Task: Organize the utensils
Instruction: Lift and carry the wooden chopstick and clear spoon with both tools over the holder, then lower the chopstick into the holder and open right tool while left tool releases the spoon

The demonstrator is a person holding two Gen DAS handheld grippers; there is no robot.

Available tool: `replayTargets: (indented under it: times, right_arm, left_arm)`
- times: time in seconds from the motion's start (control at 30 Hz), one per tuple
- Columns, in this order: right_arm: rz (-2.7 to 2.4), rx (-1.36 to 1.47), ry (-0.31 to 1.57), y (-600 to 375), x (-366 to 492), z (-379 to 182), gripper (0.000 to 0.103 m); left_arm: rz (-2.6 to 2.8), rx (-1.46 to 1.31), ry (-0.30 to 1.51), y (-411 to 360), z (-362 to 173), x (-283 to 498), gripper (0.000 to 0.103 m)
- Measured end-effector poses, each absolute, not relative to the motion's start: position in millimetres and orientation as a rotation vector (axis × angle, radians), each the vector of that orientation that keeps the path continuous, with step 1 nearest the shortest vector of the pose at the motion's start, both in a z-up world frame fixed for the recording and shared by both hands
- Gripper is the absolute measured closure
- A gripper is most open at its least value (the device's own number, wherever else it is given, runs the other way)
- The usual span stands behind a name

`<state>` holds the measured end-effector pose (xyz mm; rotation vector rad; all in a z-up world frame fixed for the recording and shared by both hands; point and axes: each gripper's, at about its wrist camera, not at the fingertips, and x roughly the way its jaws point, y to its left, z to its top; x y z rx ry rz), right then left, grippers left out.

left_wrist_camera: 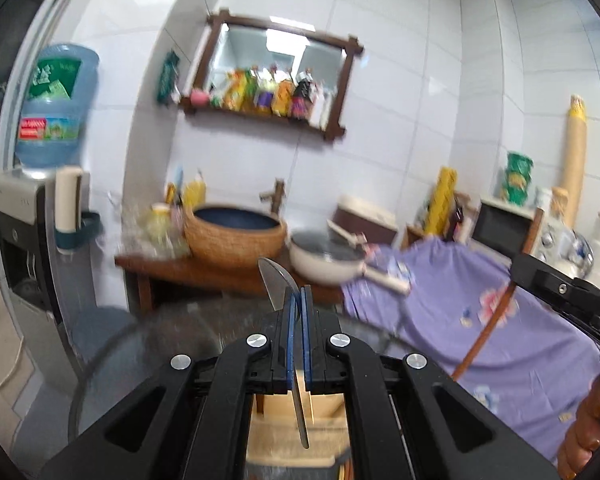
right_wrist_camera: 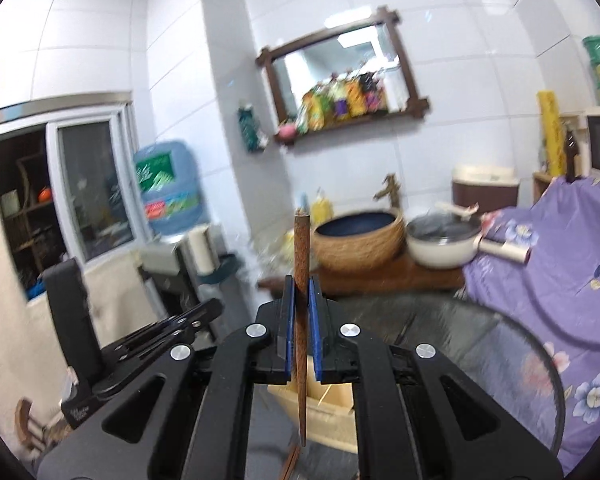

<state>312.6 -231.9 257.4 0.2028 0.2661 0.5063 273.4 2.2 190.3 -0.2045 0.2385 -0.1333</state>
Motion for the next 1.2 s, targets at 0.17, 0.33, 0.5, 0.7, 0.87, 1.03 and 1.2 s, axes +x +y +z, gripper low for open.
replayTargets:
  times: [0.17, 0.33, 0.5, 0.7, 0.87, 1.03, 1.2]
  right_arm:
    - [0.419, 0.191, 0.2, -226, 337, 263, 0.095]
    - [0.381, 0.202, 0.226, -219, 361, 234, 0.095]
    - [0.365, 0.191, 0.273, -215, 376, 199, 0.095]
    - [0.373, 0.188, 0.317, -211, 379, 168, 0.095]
    - [0.377, 0.183, 0.347, -209, 381, 149, 0.095]
    - [0.376, 0.189, 0.376, -209, 383, 137, 0.095]
    - [0.37, 0.174, 0.371, -210, 383, 133, 0.095]
  left_arm:
    - [-0.073, -0.198, 0.189, -3, 189, 299, 0.1]
    - [-0.046, -0.215, 0.218, -3, 162, 322, 0.1]
    - [-0.042, -0.213, 0.26, -1, 131, 331, 0.1]
    - [-0.071, -0.188, 0.305, -7, 106, 332, 0.1]
    - [-0.089, -0.164, 0.334, -14, 91, 330, 0.1]
    - [-0.102, -0.165, 0.374, -15, 78, 332, 0.1]
    - [-0.111, -0.145, 0.39, -17, 70, 331, 0.1]
